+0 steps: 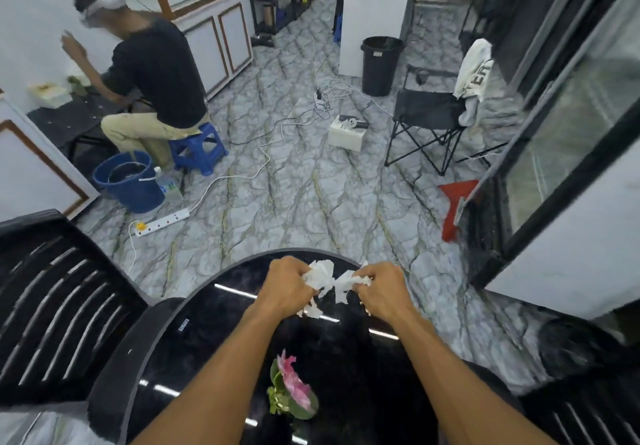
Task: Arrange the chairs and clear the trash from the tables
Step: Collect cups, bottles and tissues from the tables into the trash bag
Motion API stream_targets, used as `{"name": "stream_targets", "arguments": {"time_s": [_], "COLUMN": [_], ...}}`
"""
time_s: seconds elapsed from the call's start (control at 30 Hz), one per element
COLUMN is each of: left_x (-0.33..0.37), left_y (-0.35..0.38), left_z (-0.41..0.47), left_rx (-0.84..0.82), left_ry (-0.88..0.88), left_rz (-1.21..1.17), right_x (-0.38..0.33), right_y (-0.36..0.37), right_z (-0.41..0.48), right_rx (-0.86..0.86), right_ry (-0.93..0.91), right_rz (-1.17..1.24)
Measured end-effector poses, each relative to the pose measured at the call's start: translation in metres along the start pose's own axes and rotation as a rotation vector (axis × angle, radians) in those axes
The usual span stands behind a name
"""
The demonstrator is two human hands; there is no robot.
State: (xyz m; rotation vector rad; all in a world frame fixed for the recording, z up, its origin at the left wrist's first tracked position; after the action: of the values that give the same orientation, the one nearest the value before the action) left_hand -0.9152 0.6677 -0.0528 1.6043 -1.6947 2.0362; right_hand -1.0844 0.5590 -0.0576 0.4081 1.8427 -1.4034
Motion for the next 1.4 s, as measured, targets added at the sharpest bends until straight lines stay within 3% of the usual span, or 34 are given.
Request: {"name": "stream_targets", "arguments": {"time_s": [0.33,0.7,1.1,1.4], "left_x": [0.225,0.431,0.529,0.516], "left_y": [0.136,0.320,0.526,0.628], "left_z": [-0.148,-0.386,-0.613,-0.820], "left_rx": [-0.129,-0.455,-0.931,-1.314], "left_ry": [0.376,0.796,1.203,1.391], "left_rz": [-0.004,-0.080,-0.081,0.082], "right_x": [0.135,0.322,0.482,0.562], "right_y": [-0.251,-0.490,-0.588,-0.574], "right_z": [-0.127,-0.341,-0.570,-0.757], "right_rx": [0.372,0.797,1.163,1.343], "right_ry": [0.061,0.400,0.865,1.282], "right_rz": [0.047,0.024,0.013,0.041]}}
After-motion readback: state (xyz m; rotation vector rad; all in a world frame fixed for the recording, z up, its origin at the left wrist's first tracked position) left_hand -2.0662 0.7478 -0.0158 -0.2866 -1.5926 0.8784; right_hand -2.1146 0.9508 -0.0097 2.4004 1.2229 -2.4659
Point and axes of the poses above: each hand's wrist, its own z-axis towards the middle knuckle, its own y-axis out of the palm, x = y × z, the point moved 2 cm from there along z, towards the middle knuckle, and after that the axes turned 11 degrees about x, right-handed, at the moved point
